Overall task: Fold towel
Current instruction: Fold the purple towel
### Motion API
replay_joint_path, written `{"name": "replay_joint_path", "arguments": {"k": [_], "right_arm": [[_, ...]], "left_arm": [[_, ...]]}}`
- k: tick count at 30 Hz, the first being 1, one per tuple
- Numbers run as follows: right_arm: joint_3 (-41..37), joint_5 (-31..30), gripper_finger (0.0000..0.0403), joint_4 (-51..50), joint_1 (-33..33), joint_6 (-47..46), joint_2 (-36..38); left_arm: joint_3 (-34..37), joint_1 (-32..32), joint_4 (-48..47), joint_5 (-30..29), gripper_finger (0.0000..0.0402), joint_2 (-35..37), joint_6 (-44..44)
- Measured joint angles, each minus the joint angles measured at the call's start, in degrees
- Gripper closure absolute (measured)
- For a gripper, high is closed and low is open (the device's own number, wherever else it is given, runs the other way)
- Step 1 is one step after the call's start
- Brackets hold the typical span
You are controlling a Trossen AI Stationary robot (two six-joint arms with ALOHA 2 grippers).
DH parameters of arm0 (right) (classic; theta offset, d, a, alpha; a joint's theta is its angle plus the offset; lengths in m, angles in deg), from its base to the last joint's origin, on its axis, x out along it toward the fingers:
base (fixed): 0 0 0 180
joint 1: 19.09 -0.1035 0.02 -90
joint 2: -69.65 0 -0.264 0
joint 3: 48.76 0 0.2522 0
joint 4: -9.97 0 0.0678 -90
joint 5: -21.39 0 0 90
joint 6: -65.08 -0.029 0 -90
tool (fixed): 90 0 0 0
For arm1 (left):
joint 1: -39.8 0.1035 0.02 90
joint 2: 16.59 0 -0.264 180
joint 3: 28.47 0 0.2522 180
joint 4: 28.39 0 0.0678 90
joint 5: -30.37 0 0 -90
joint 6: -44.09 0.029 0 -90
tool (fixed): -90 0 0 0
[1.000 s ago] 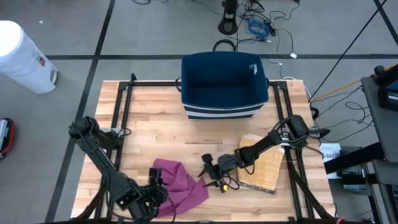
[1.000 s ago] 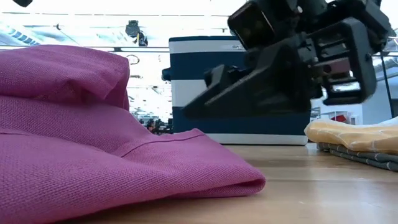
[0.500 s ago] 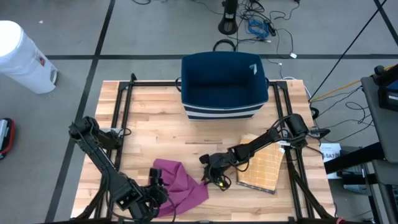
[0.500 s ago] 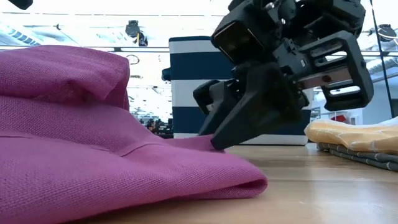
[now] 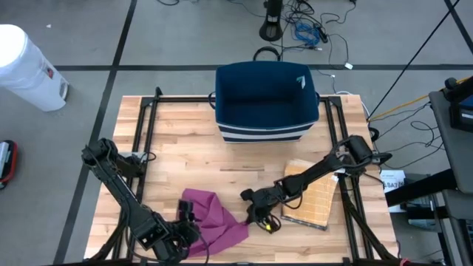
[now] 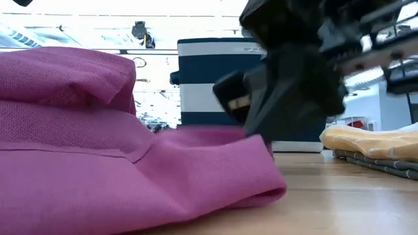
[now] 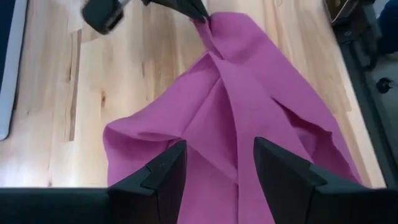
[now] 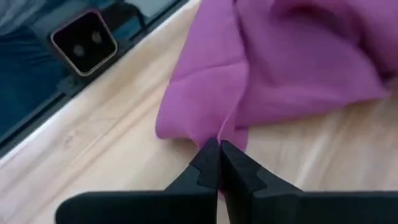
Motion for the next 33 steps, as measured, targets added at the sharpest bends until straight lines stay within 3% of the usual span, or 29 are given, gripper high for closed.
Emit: {"name": "replay_joint_path", "arguments": {"k": [6,17,24,33], "right_arm": [[0.0,-8.45,0.0403,-4.18,-2.23,0.54,7.73],[0.02,-8.82,0.0403,-6.32,-6.94,4.8,25.11],[0.02,-18.16,0.0403,-12.53,-9.45,7.97,34.38],[0.02,-23.31,0.0403,-17.76,-9.78,8.13,38.99]], "left_arm": [[0.0,0.21,3.19,-0.03,0.0209,0.0,3.98],[0.0,2.09,8.28,-0.07,0.0209,0.0,10.02],[0.0,2.54,16.75,0.07,0.0209,0.0,16.17],[6.06,5.57,27.11,7.21,0.0209,0.0,20.66]]}}
